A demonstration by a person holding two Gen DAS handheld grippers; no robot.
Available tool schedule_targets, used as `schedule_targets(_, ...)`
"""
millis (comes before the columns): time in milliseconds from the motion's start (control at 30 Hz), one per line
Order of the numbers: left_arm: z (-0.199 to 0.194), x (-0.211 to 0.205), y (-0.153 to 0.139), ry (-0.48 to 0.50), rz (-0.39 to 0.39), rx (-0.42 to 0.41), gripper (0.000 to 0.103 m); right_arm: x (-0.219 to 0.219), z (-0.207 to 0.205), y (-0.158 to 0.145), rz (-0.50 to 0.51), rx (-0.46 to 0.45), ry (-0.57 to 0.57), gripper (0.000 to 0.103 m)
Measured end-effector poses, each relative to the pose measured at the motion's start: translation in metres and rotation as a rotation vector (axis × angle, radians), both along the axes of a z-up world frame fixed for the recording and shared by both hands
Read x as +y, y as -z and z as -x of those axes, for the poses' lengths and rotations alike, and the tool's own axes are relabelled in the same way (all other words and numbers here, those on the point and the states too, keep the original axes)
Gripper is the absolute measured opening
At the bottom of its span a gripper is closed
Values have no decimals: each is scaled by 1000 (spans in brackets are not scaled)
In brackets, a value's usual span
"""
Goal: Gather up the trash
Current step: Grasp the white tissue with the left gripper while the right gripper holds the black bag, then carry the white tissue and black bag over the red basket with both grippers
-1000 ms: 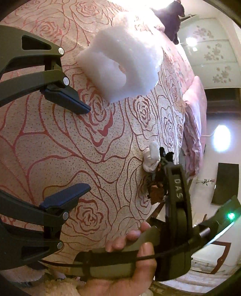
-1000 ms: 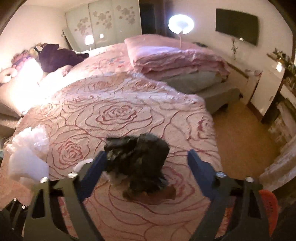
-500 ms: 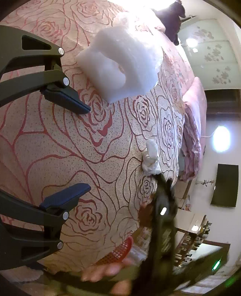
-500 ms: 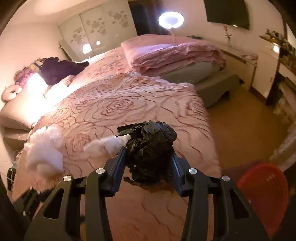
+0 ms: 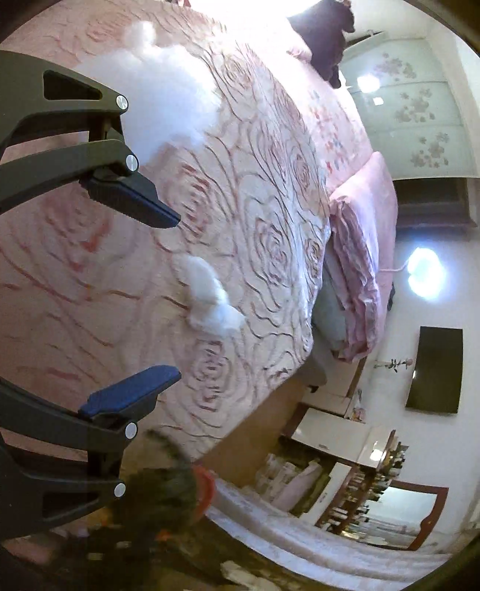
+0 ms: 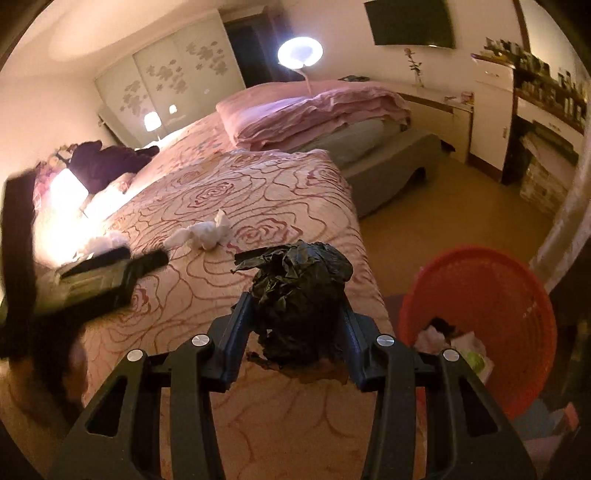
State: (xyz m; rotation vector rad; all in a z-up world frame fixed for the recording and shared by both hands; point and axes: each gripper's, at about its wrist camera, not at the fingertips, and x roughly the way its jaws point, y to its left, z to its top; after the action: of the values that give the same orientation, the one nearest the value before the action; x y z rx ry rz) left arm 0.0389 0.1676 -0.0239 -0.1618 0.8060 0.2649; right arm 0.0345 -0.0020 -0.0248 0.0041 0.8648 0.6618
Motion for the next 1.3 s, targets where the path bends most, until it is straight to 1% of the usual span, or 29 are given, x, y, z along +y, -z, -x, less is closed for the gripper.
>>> schedule_targets(67, -15, 3, 2, 0, 5, 17, 74, -7, 0, 2, -7, 7, 13, 43)
schedule_targets(133, -28, 3, 8, -5, 6, 37, 70, -13, 0, 4, -13, 16, 27, 43)
schedule_targets(167, -36, 4, 12, -5, 7, 55, 65, -15, 0, 5, -15, 20, 31, 43)
schedule_targets(200, -42, 3, 16, -2, 7, 69, 63, -17, 1, 6, -19, 24, 34, 43)
schedule_targets(233, -49, 3, 22, 5, 7, 91, 62, -19, 0, 6, -21, 26, 36, 43)
schedule_targets(300, -57, 2, 29, 16, 10, 112, 54, -21, 0, 7, -24, 29, 38, 43)
schedule_targets(333, -60, 1, 31, 20, 4, 116, 53, -22, 0, 7, -25, 30, 39, 43)
schedule_targets(400, -65, -1, 34, 34, -9, 120, 44, -24, -1, 8, -28, 35, 42, 43)
schedule_targets(467, -67, -1, 35, 37, -18, 123, 38, -25, -1, 10, -28, 40, 43, 43)
schedule_targets(600, -64, 2, 33, 49, 1, 108, 31, -24, -1, 14, -28, 49, 40, 43)
schedule_targets(667, -59, 3, 32, 54, 9, 100, 29, -22, 0, 14, -27, 50, 36, 43)
schedule_targets(867, -36, -3, 24, 66, 41, 74, 29, -19, 5, 13, -24, 43, 22, 43)
schedule_targets(1033, -10, -17, 18, 74, 12, 67, 29, -18, 11, 11, -24, 35, 13, 43)
schedule_targets(1200, 12, -23, 15, 59, 15, 62, 29, -17, 20, 8, -17, 20, 5, 43)
schedule_targets(1300, 27, -29, 12, 60, 3, 53, 29, -18, 27, 7, -17, 18, -2, 43)
